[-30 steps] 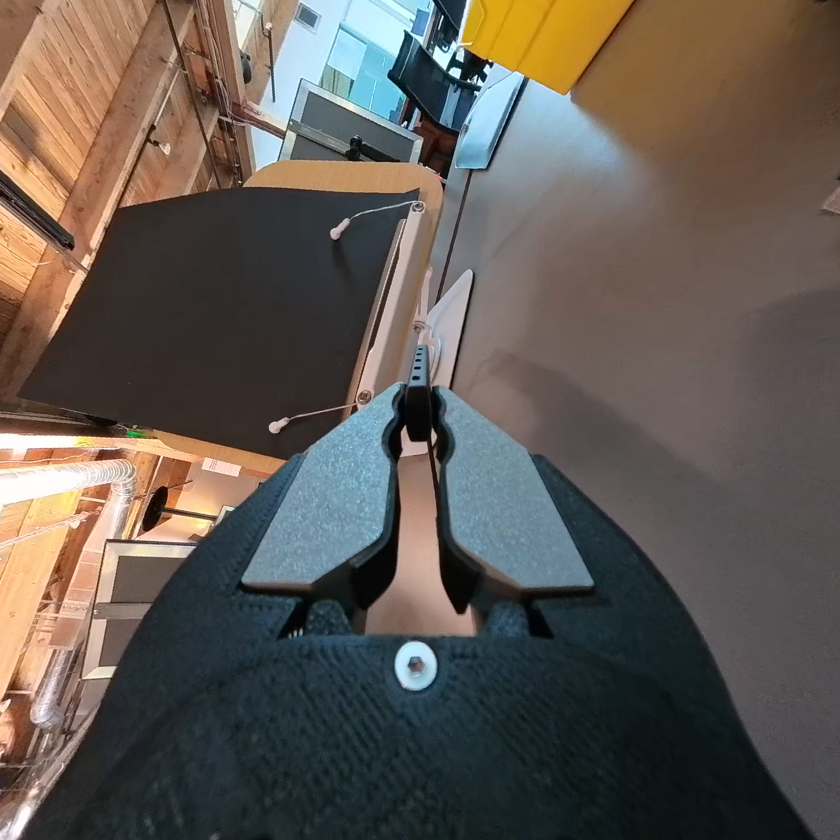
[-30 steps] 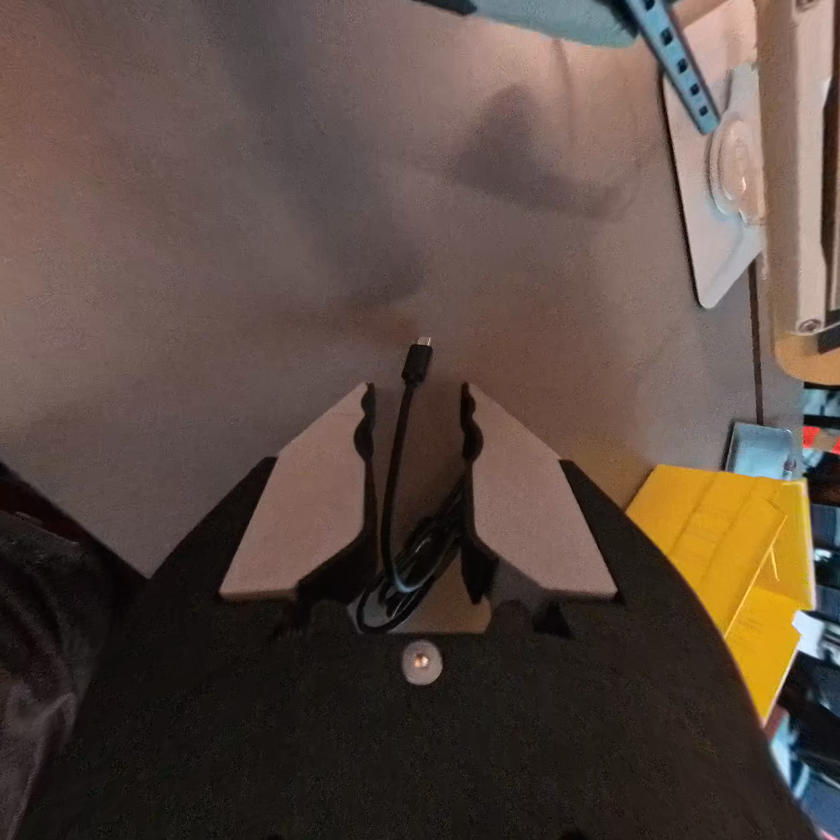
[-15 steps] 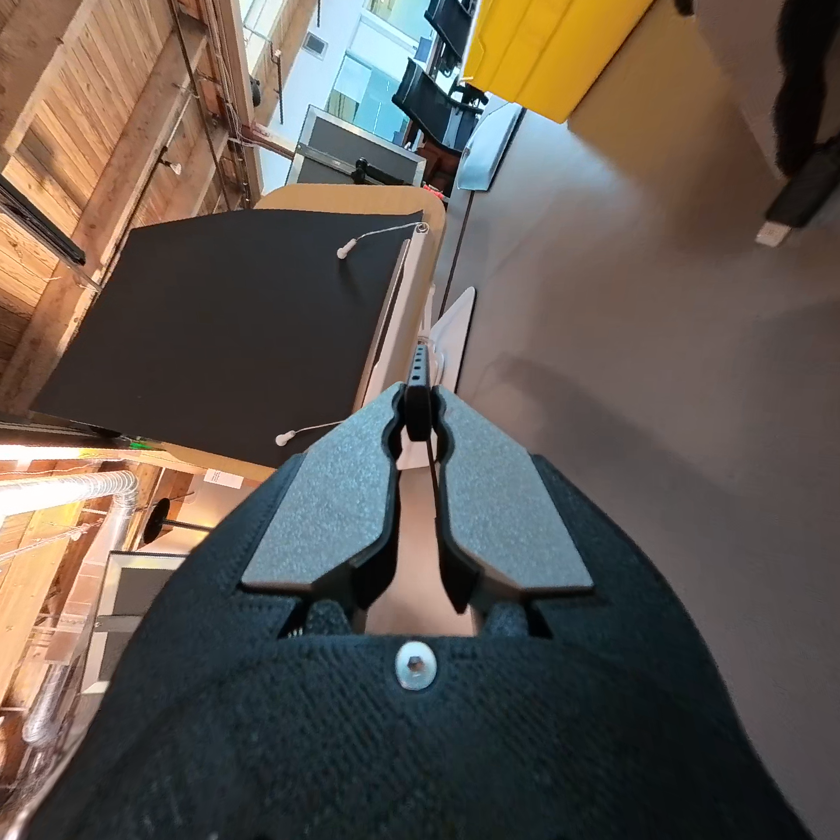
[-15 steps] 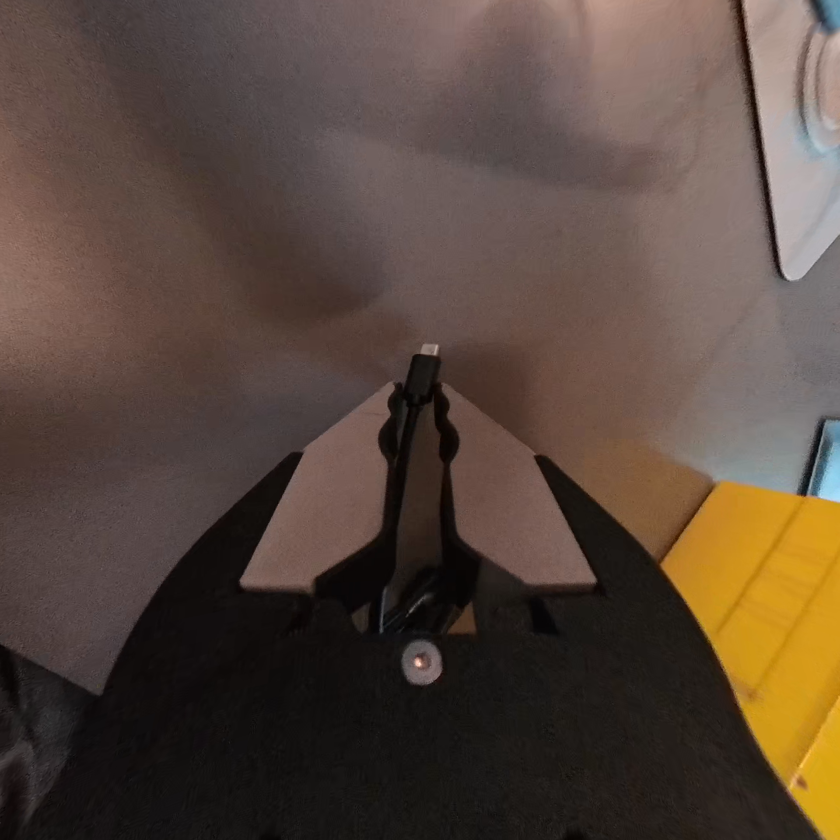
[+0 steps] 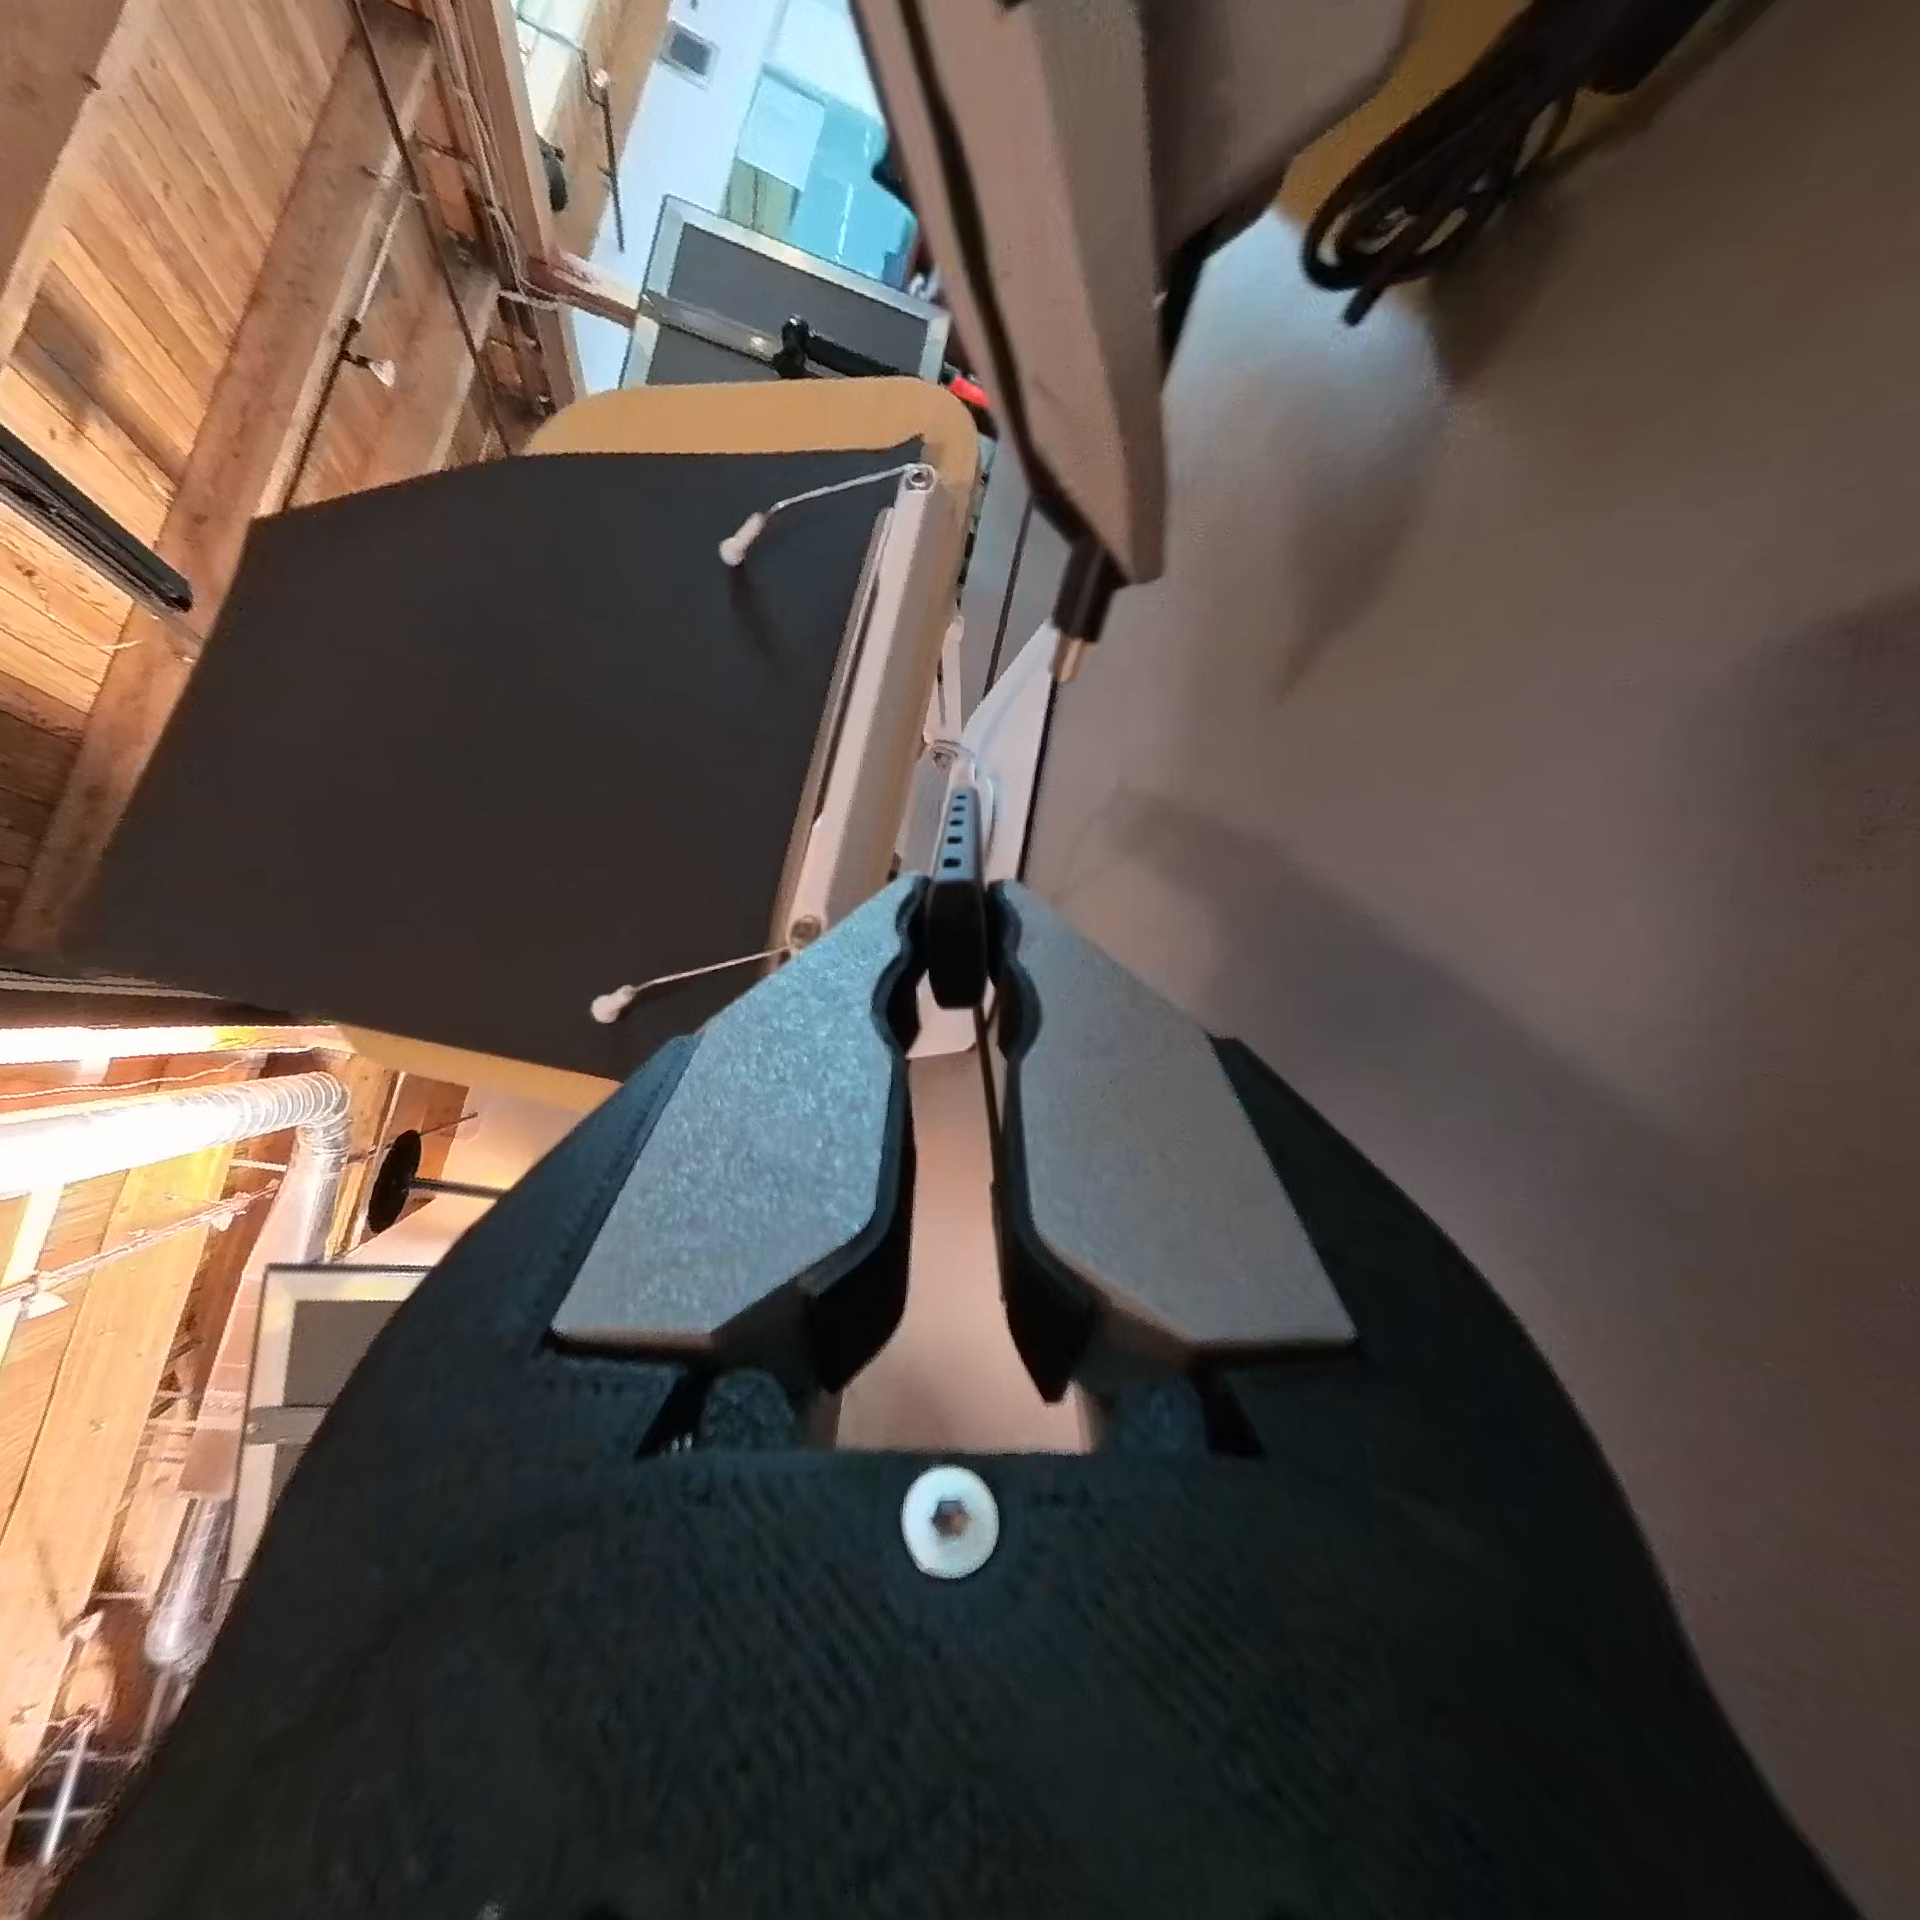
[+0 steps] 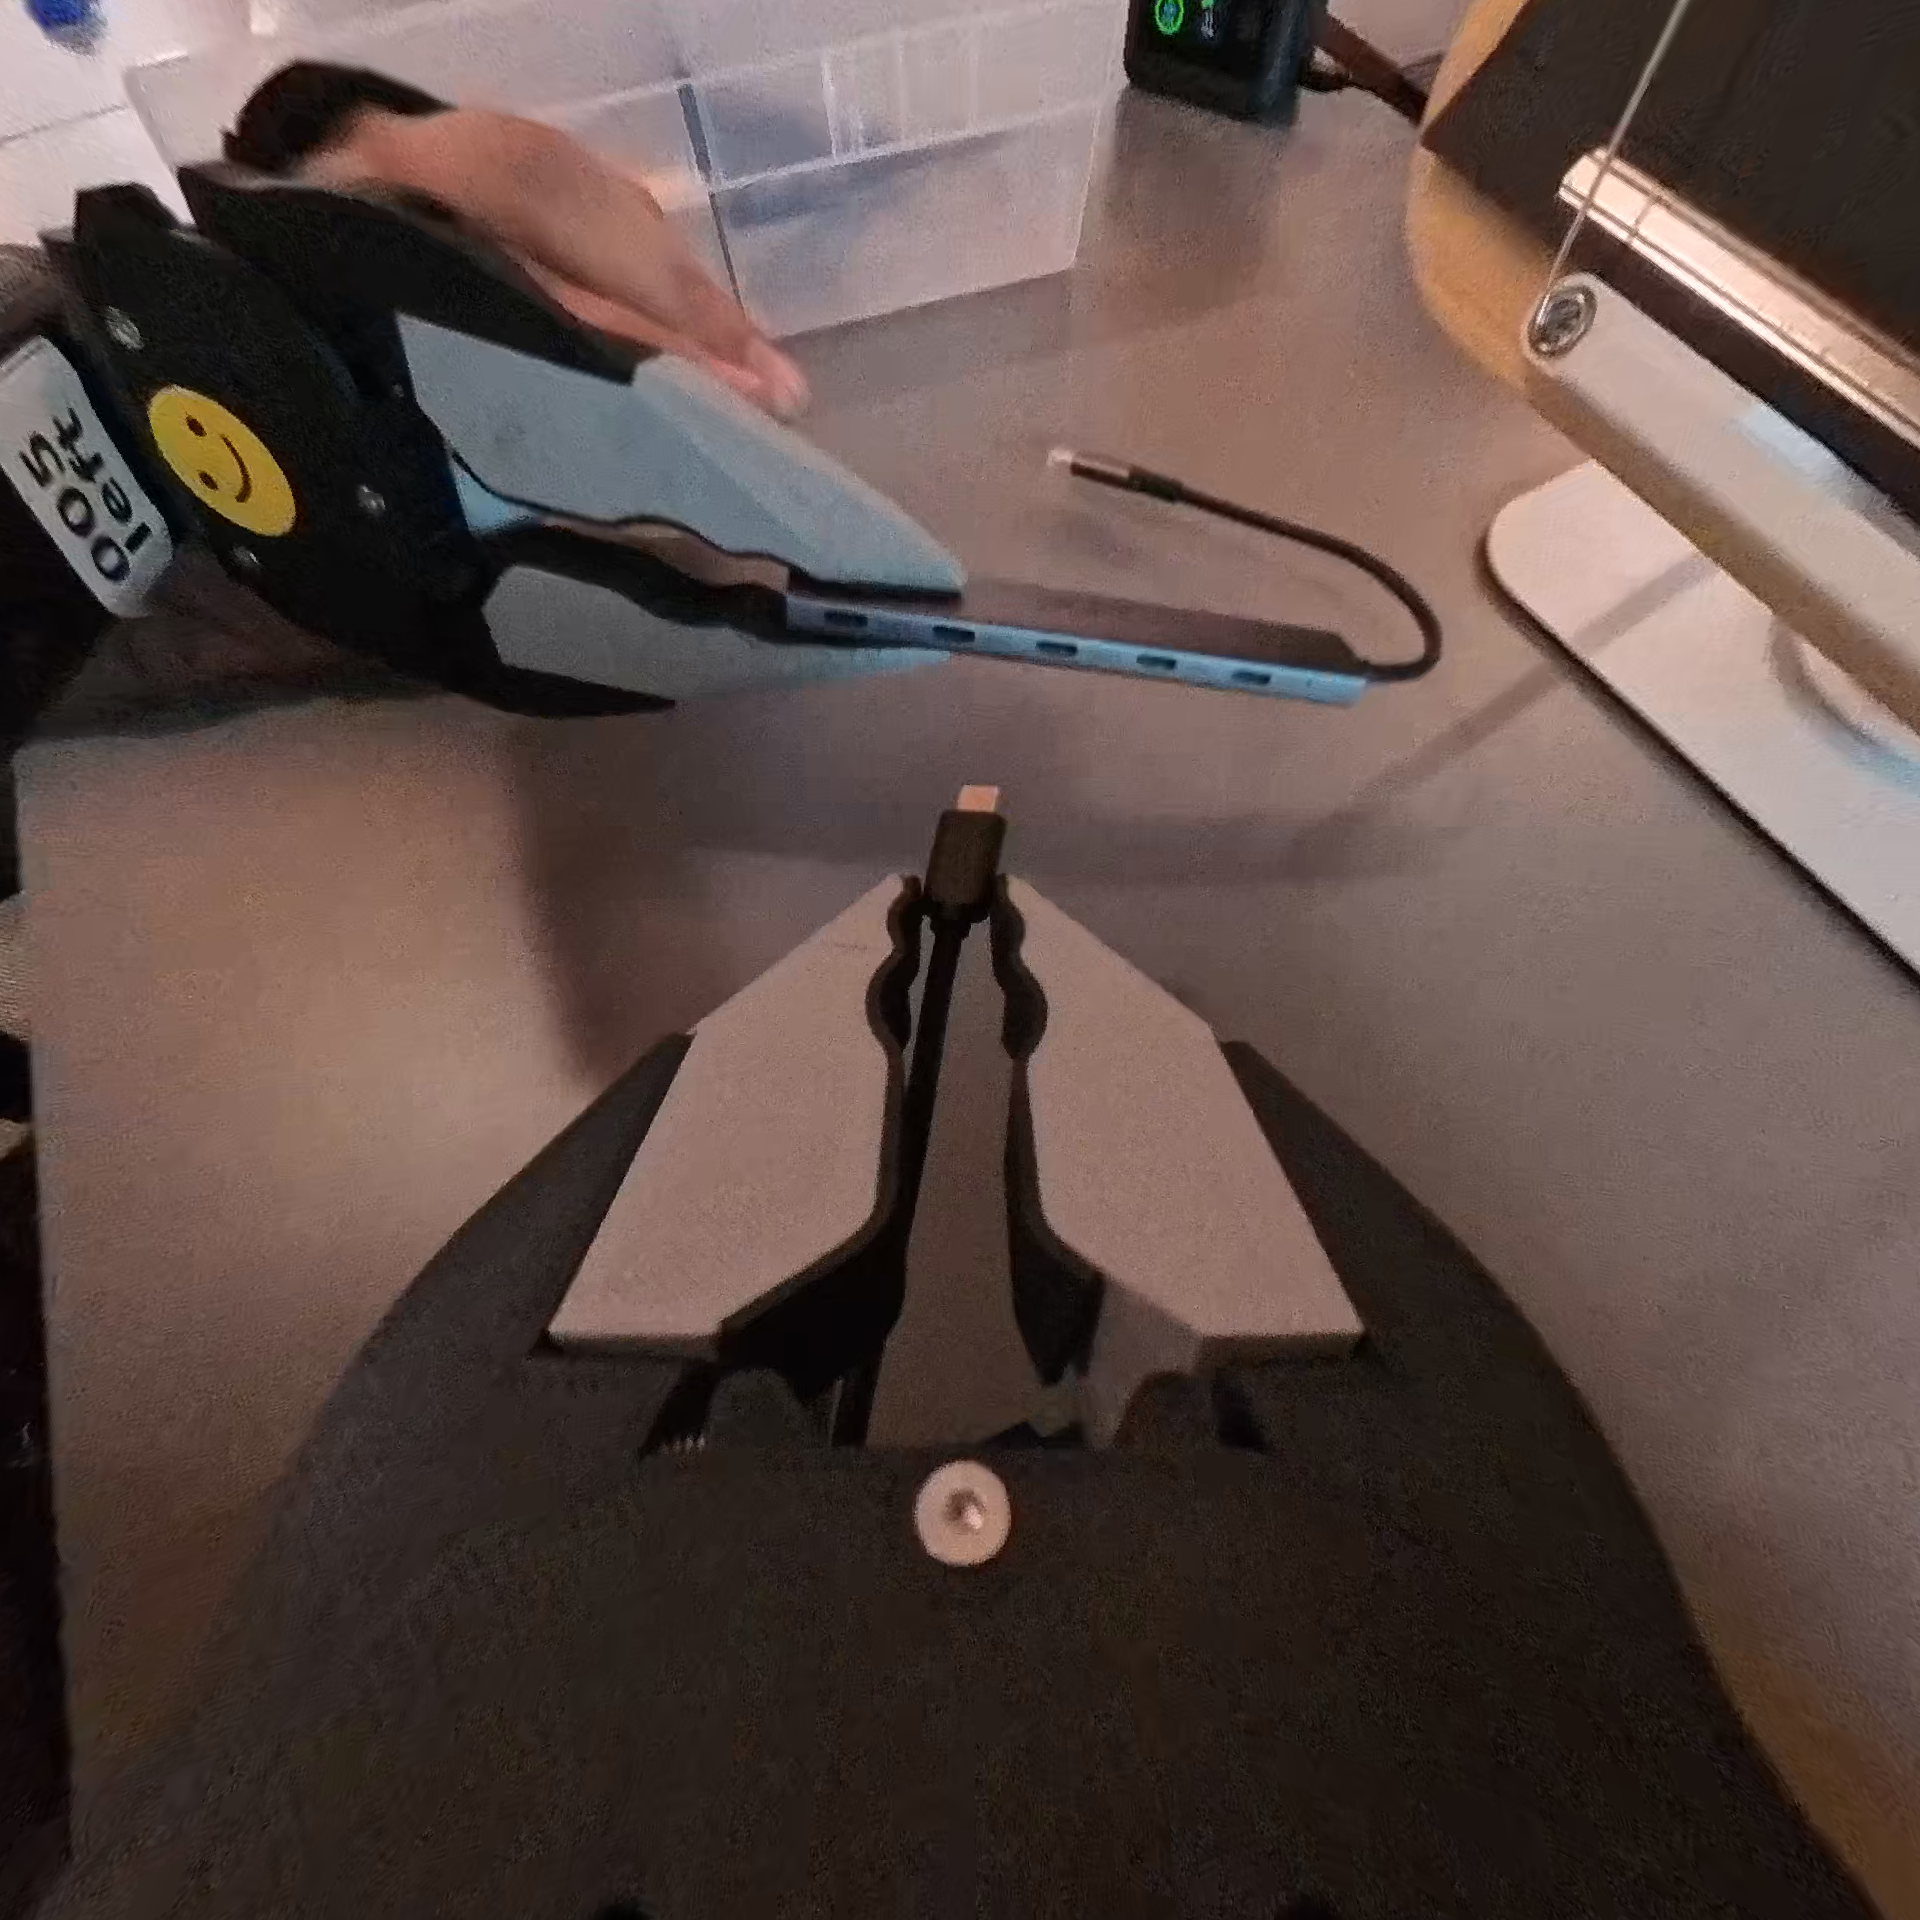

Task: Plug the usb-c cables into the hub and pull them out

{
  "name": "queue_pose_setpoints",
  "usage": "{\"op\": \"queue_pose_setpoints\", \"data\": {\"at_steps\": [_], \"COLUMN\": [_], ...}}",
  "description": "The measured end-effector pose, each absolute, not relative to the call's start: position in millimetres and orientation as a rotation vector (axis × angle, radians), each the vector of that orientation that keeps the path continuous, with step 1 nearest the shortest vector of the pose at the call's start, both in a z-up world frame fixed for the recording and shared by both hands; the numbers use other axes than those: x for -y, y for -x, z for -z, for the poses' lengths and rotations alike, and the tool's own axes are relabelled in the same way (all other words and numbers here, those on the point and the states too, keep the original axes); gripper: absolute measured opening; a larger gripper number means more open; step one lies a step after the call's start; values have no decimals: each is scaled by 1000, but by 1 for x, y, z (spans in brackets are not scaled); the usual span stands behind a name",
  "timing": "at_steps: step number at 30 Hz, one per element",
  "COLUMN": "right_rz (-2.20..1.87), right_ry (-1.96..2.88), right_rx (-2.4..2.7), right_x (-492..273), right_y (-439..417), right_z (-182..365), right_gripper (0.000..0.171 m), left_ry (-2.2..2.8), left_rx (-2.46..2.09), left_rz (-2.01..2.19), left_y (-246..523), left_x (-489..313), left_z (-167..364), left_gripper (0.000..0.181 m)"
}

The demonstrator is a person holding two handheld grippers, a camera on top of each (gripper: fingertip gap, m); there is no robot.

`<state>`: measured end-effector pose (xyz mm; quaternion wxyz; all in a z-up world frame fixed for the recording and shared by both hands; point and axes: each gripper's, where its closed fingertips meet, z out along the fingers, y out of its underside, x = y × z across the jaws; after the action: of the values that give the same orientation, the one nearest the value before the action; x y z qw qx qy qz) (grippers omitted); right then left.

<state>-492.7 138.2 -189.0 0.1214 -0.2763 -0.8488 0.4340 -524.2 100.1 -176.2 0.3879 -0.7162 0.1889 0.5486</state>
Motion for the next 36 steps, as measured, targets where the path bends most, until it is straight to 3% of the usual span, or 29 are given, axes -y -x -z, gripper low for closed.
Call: {"op": "queue_pose_setpoints", "data": {"at_steps": [1, 36], "right_rz": [-1286, -1523], "right_ry": [789, 860], "right_rx": [2474, 2585], "right_x": [-136, -119], "right_y": [498, 486], "right_z": [189, 198], "right_gripper": [9, 9], "left_ry": [1837, 1894], "left_rx": [-484, -637], "left_rz": [-1395, -1557], "left_y": [526, 520], "left_x": [-100, -118], "left_z": [179, 200], "left_gripper": [7, 8]}}
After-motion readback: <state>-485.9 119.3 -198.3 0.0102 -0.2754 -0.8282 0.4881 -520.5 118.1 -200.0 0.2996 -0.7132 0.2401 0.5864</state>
